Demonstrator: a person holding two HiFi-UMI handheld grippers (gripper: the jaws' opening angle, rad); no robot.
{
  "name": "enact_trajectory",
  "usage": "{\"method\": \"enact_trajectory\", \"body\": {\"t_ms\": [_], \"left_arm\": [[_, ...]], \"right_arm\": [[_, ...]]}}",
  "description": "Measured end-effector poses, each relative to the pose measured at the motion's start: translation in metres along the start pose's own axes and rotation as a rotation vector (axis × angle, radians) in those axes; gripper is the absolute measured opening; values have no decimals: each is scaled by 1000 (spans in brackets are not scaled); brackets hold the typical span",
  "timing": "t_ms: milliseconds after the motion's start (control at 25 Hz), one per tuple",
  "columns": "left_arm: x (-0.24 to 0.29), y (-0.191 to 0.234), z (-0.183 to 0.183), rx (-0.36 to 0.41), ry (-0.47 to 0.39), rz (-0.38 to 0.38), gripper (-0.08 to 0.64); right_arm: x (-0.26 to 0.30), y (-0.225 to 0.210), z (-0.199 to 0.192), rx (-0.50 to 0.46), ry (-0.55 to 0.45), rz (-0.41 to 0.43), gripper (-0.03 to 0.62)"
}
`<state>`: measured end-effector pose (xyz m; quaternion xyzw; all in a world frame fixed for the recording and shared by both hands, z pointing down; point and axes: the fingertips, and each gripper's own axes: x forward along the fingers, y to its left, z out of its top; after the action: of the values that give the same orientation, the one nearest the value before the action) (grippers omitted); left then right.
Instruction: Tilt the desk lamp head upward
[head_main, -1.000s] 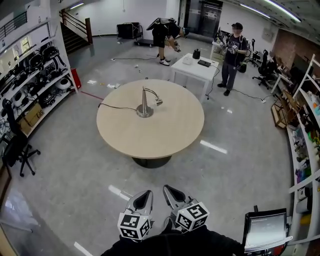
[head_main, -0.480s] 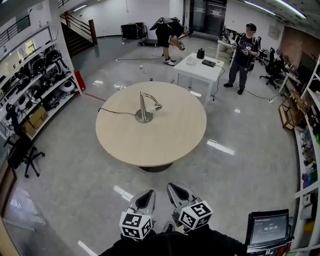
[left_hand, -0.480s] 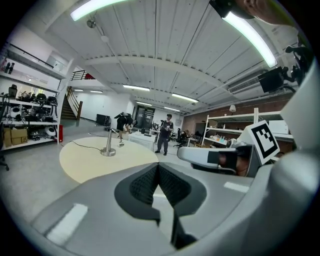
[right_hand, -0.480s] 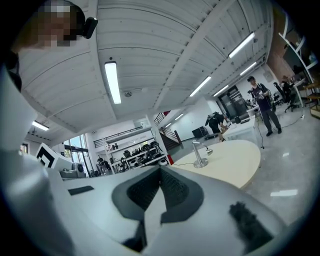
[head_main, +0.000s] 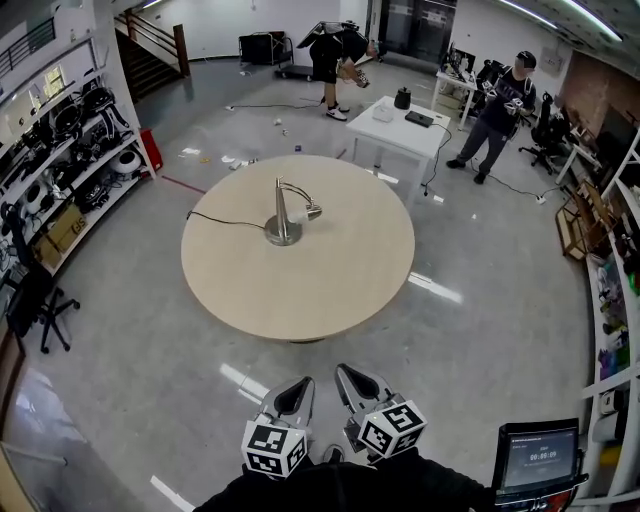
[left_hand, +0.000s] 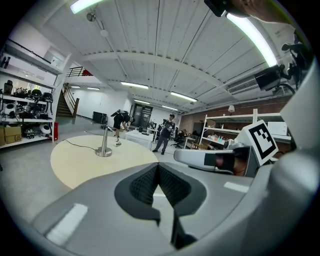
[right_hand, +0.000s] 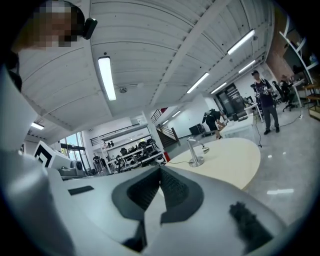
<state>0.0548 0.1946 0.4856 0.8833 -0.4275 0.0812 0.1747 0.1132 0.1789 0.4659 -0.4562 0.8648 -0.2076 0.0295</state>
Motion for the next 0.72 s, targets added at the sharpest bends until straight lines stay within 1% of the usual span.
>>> {"method": "enact_trajectory", "body": {"t_ms": [120,280,520,720], "left_arm": [[19,15,6,-11,0,-23,6],[42,43,24,-16,-9,-44,6],[63,90,48,3,-15,-82,6],[73,135,59,-16,-14,-97,6]], "right_arm": [[20,-12,5,-5,3,-21,-2],[53,-25,17,-16,0,-47,-2],[111,-24,27,-48,10,-70,-2],[154,-23,29,-49,24,-105,-2]]}}
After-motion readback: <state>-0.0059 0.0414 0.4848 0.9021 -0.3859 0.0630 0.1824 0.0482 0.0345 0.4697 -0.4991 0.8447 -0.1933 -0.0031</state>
